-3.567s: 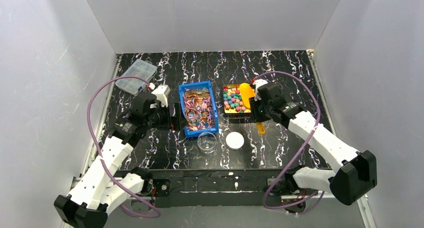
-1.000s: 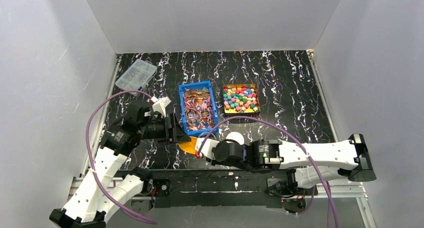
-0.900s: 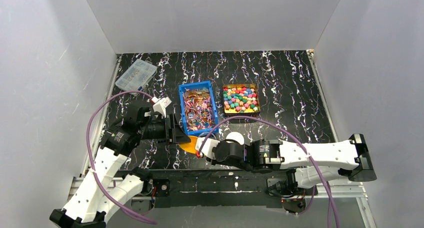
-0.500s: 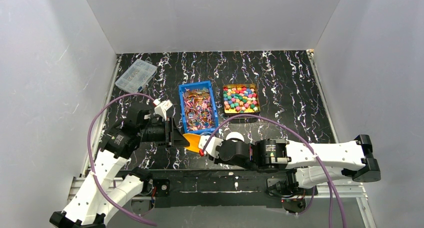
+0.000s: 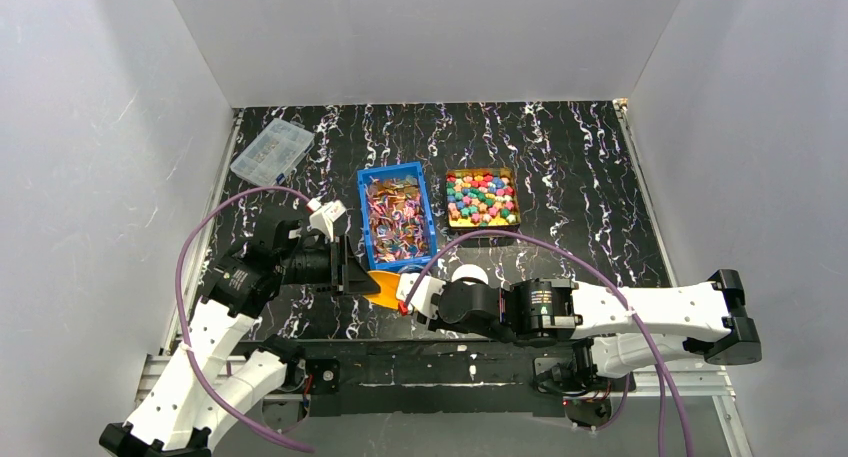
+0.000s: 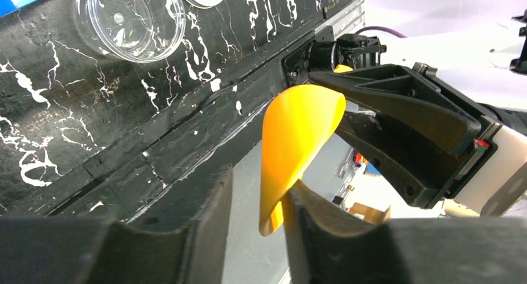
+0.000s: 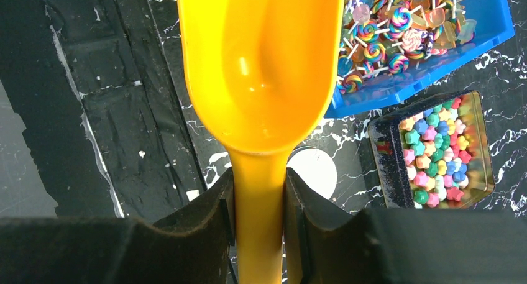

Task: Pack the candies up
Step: Pick up the spatula from the center of the board.

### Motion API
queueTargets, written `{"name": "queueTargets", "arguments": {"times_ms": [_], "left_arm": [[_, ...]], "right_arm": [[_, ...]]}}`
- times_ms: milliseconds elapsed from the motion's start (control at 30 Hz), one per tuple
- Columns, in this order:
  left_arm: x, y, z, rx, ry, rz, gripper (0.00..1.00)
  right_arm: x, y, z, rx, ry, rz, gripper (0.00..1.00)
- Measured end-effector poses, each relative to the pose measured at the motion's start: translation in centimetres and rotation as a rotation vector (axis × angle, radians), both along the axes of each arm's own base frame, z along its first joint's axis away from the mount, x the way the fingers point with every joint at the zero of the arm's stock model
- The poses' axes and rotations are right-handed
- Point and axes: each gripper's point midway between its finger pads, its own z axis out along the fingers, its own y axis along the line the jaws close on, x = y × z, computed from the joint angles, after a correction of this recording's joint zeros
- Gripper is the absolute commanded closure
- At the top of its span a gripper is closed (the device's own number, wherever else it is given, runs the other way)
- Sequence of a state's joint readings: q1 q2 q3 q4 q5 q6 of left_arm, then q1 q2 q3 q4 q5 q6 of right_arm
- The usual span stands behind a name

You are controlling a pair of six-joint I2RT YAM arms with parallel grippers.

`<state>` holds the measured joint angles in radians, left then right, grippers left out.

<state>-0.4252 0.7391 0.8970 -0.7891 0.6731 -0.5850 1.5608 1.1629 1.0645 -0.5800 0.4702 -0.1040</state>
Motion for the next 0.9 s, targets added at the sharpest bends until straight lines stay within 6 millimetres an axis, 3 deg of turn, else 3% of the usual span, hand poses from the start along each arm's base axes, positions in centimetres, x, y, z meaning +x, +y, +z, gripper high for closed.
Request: {"name": "queueTargets", "arguments": {"times_ms": [167, 267, 333, 600, 900], "left_arm": [[-0.1, -0.1, 0.2, -0.010, -0.004, -0.010, 0.83], [-0.1, -0.3, 0.4, -0.023, -0.009, -0.018, 1.00], [-0.1, -0.3, 0.5, -0.028, -0.023, -0.024, 1.00], [-0.4, -0.5, 0.7, -0.057, -0.027, -0.031, 1.00], [-1.1, -1.3, 1.3, -0.132, 0.023, -0.047, 1.00]], "right_arm": [[0.0, 0.0, 0.0, 0.000, 0.002, 0.001, 0.99], [-0.1, 0.0, 0.0, 0.002, 0.005, 0.000, 0.99], [-0.1, 0.0, 0.0, 0.007, 0.011, -0.003, 0.98], [-0.5, 0.0, 0.3, 0.029, 0.027, 0.010, 0.70], [-1.1, 0.1, 1.6, 0.137, 0.023, 0.077, 0.49]]}}
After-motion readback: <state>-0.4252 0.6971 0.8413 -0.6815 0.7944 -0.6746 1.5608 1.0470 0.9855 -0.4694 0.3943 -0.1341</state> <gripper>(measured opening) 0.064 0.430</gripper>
